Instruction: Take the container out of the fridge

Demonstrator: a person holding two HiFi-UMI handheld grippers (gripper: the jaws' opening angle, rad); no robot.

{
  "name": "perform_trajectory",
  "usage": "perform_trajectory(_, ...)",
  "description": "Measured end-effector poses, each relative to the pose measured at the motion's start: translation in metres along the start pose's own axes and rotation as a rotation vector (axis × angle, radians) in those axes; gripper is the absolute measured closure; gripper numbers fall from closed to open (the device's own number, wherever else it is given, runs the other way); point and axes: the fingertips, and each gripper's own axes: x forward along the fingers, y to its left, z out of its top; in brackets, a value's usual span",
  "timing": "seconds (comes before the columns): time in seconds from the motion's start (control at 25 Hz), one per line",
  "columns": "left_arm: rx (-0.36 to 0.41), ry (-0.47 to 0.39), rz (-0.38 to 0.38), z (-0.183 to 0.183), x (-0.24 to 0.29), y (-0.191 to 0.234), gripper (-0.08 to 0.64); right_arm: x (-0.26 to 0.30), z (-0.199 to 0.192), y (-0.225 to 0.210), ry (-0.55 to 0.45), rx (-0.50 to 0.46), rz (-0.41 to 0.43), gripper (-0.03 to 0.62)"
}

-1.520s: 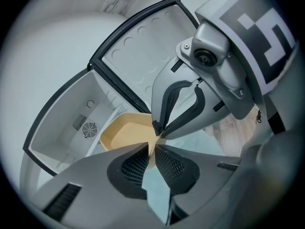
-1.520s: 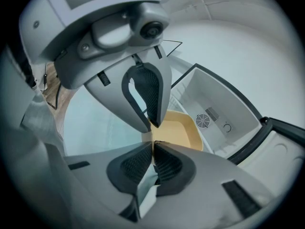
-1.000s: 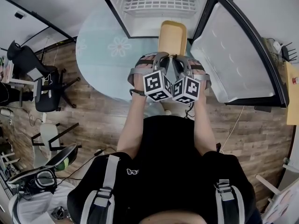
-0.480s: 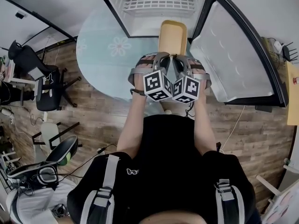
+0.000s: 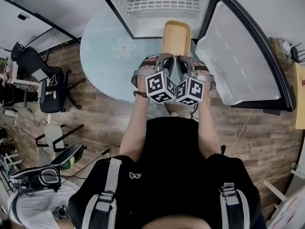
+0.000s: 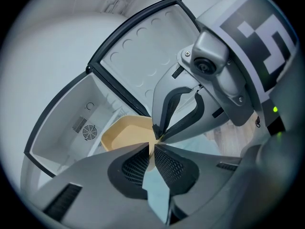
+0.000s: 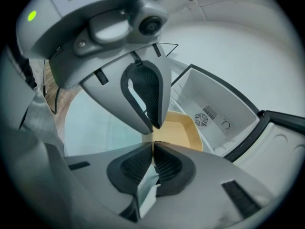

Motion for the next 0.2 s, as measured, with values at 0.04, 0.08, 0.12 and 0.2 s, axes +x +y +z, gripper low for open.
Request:
perform_trajectory(0.04,-0.003,-0.003,0.001,0.0003,0.0001,0.0003,0.512,0.0001,0.0000,-0.0003,-0.001,0.001,0.000,0.571)
perform_trajectory(0.08,-0.005,-0.005,0.000,0.0005,0.0000,0.0002,0.512,0.0000,-0.0003,-0.0001,-0.001,0.001,0.000,0.571)
perform_trajectory(0.12,-0.007,-0.007,-0.001,0.0005,-0.0001,-0.0004,0.512,-0.0001,-0.0006,0.0007,-0.001,0.002,0.001,0.571)
perform_trajectory(0.2,-0.009,-0.008,-0.004,-0.0001,-0.0008,-0.0022,0.512,-0.0005,-0.0013,0.0030,0.000,0.003,0.003,0.571)
